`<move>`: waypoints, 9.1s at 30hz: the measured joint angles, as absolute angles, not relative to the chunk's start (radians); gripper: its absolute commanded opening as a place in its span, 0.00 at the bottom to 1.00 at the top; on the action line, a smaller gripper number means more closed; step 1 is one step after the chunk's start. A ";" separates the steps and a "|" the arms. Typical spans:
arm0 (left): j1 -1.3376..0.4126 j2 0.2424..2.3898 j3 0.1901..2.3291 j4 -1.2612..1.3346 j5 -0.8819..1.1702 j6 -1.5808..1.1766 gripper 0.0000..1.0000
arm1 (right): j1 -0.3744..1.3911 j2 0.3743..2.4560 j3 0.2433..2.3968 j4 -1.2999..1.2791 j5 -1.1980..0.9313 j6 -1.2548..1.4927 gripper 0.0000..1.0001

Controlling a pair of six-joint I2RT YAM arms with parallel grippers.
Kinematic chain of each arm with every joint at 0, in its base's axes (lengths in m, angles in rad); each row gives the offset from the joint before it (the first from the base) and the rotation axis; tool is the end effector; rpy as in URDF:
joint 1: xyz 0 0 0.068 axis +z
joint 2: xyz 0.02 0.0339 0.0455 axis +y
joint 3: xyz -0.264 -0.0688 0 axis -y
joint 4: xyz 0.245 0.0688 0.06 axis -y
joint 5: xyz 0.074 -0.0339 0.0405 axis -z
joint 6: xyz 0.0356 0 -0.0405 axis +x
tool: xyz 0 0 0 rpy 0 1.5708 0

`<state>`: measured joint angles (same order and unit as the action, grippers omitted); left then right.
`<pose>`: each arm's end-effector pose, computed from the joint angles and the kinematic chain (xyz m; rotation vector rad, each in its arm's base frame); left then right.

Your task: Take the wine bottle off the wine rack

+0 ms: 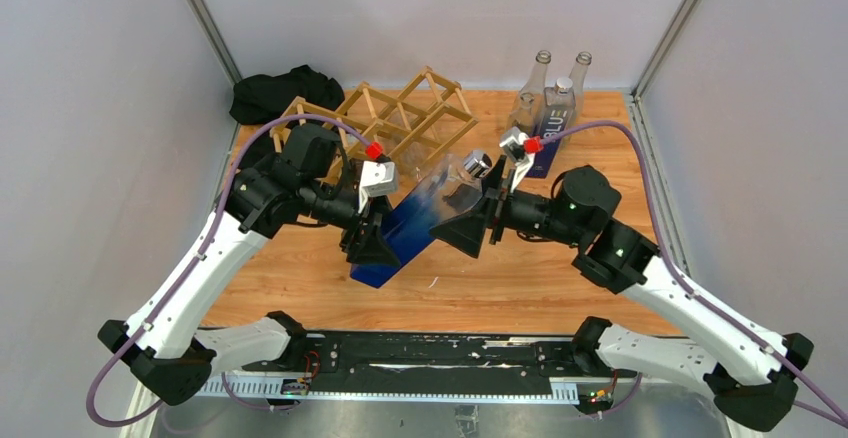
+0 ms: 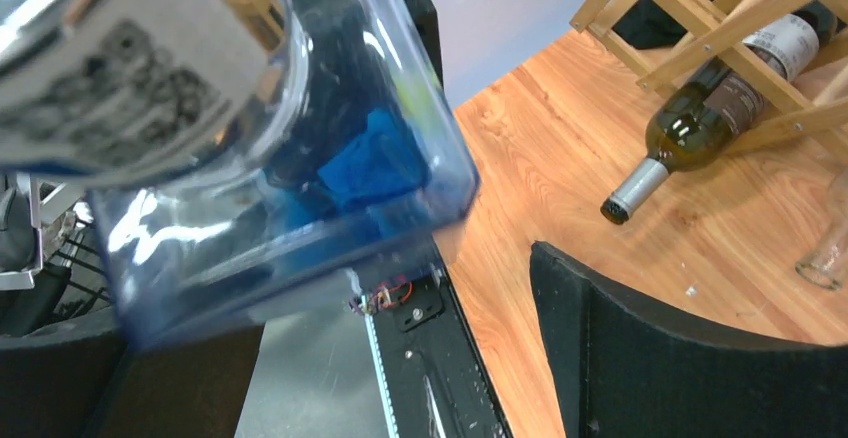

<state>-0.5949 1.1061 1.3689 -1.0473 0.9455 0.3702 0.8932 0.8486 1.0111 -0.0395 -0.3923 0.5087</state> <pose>0.1410 -0.1303 0.4041 1.4290 1.7260 -1.2159 0.1045 0.1516 0.4236 -0.6530 1.4887 1.3980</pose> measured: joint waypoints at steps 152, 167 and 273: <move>-0.043 1.287 1.462 -1.094 0.423 0.509 1.00 | 0.720 1.324 1.377 -0.139 0.109 0.364 0.93; 0.063 1.312 1.375 -1.029 0.496 0.606 1.00 | 0.945 2.018 1.773 -0.262 0.049 0.406 0.97; 0.205 1.190 1.105 -1.001 0.629 0.899 0.99 | 0.973 1.784 1.214 0.023 -0.102 0.688 0.00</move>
<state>0.2047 1.1904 1.1049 -1.0008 0.6292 0.8989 0.9726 1.7836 1.2137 0.0227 -0.1020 0.6880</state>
